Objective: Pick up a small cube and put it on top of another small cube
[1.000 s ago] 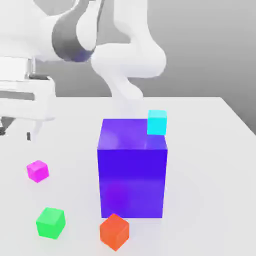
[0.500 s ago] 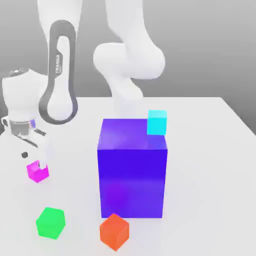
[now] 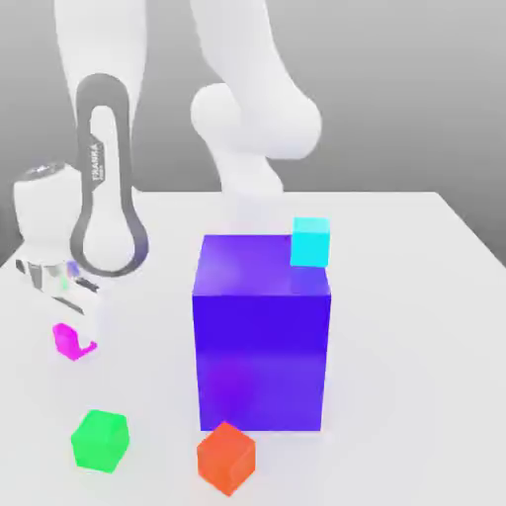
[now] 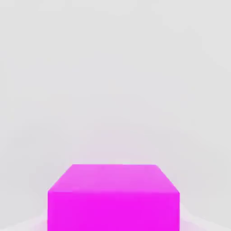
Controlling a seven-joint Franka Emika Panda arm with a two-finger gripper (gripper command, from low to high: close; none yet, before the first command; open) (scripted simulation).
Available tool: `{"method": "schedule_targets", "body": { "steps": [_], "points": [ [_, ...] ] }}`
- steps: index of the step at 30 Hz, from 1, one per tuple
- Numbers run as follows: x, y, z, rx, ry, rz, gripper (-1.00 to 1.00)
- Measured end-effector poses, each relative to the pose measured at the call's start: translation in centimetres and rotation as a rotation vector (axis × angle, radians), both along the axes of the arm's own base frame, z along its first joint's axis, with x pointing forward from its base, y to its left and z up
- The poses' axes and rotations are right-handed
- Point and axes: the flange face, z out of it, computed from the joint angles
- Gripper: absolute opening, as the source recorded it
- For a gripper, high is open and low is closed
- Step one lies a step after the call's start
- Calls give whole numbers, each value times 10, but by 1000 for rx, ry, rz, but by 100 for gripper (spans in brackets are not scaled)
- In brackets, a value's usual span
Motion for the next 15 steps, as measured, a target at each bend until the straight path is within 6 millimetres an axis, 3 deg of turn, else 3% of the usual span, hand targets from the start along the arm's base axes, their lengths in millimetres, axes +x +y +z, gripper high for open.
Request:
{"method": "schedule_targets", "body": {
  "steps": [12,15],
  "points": [
    [-1,3,51,7,-4,-5,-100],
    [54,18,63,9,-1,195,-100]
  ]
}}
